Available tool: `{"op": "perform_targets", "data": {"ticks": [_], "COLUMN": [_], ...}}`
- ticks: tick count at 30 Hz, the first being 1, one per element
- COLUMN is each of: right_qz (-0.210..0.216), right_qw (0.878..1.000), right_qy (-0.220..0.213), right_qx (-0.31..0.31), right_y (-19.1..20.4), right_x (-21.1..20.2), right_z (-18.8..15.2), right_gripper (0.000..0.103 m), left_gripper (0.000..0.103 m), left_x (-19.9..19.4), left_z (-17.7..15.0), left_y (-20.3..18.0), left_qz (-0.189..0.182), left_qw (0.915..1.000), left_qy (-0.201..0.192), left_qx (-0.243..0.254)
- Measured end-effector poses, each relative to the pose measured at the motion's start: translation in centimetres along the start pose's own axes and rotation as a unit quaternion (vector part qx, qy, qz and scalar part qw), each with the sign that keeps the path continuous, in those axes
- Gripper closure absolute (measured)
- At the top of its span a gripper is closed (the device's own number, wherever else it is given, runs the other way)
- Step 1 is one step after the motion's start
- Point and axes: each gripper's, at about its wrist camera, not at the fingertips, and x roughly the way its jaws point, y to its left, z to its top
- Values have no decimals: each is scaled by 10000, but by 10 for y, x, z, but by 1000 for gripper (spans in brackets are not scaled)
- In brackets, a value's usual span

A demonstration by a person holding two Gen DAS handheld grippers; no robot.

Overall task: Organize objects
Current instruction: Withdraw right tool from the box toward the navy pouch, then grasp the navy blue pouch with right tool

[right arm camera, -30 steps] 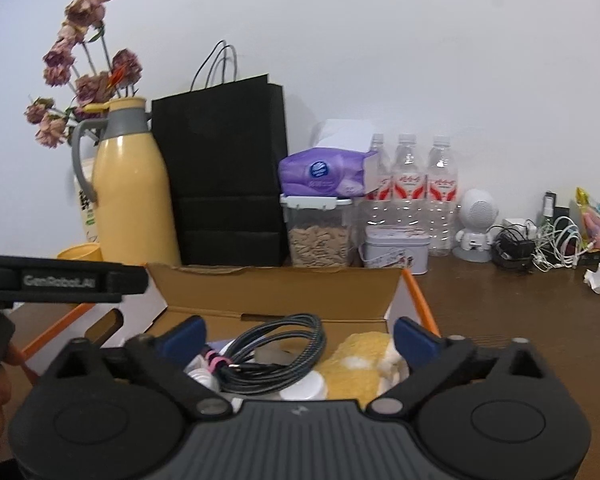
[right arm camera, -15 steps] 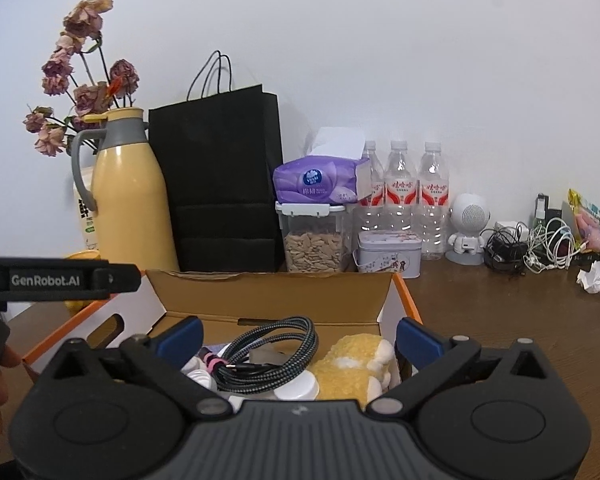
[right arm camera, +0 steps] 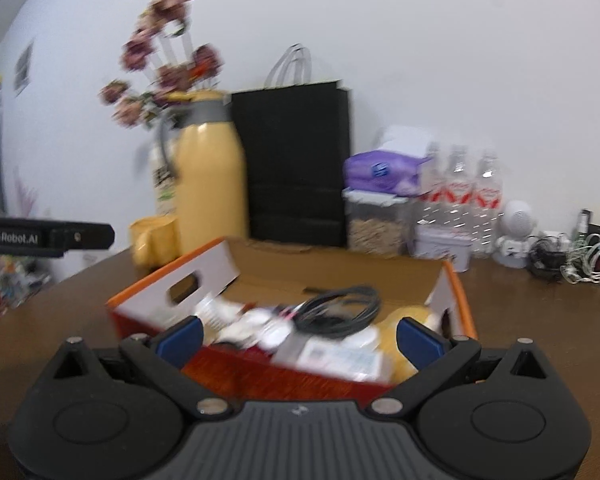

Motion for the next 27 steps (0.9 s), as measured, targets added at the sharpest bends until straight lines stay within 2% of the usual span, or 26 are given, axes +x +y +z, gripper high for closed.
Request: {"op": "perform_targets", "data": {"ticks": [5,11,18,21,27], "right_qz": [368,773,1325,1472,1452], "right_qw": [9985,9934,9784,9715,9630], "right_qy": [347,656,1079,1320,1706], "right_qx": [-214,-537,-1162,-1306,-1500], "right_y": [23,51,91,108,132], "right_x": [-13,-26,-27,-15,7], "right_z": [-14,-25,-33,-37,-45], "right_gripper": [0,0,0,0,0], "left_gripper": [0,0,0,0,0], "left_x": [-31,-66,-99,-108,-117], "left_z": [-27,-59,-88,-96,-107], "left_y": [32,61,85,94,107], "left_qz": [310,511,599,620,617], "left_qw": [9992,9972,9945,9934,9920], "left_qy": [219,490,699,747,775], "left_qx": [-113,-258,-495,-606,-782]}}
